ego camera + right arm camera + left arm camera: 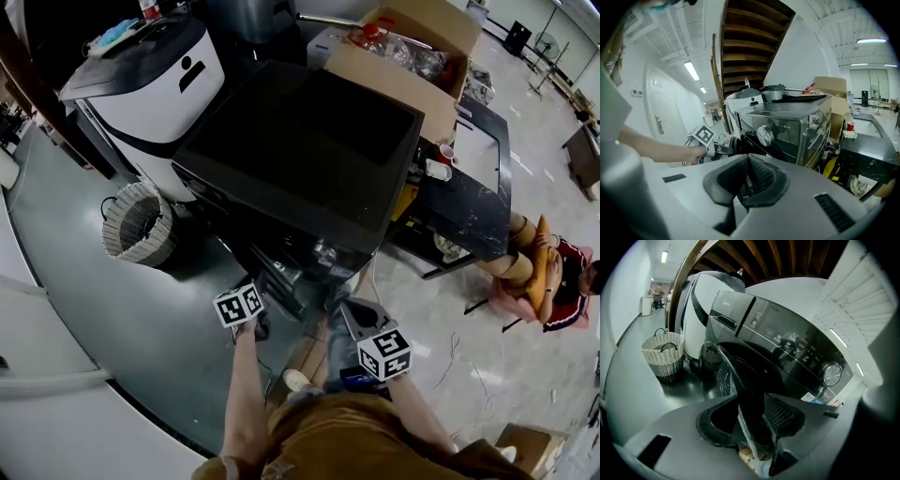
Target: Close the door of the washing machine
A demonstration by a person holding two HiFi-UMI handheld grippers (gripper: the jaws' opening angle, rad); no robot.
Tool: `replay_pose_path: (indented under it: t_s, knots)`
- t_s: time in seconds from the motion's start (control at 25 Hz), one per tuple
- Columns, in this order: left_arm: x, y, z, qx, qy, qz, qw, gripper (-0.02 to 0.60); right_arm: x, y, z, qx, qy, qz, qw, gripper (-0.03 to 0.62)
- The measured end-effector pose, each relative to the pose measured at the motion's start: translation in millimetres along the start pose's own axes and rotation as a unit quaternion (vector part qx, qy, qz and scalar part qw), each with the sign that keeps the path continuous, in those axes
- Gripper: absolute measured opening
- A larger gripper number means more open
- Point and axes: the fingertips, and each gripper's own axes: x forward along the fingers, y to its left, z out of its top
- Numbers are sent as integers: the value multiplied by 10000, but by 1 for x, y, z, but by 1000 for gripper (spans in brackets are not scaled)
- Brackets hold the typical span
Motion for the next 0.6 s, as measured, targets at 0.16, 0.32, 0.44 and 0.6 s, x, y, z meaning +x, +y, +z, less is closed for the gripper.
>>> replay_pose_path:
  t_s: [0.16,0.32,0.44,0.6]
  knots:
    - [5,-3,2,-37,18,-52,10000,193,0,-1,5,40,-44,17,10000,11]
    - [9,-6,4,-48,62,-90,9999,196,-1,-6,8,50,-75,-35,10000,11]
    - [13,-9,6,-65,73,-105,9999,199,-2,-10,9,81,-81,-77,9999,11]
    - [19,-14,8,-81,99,-141,9998,201,-3,-14,8,94,-90,-86,9999,11]
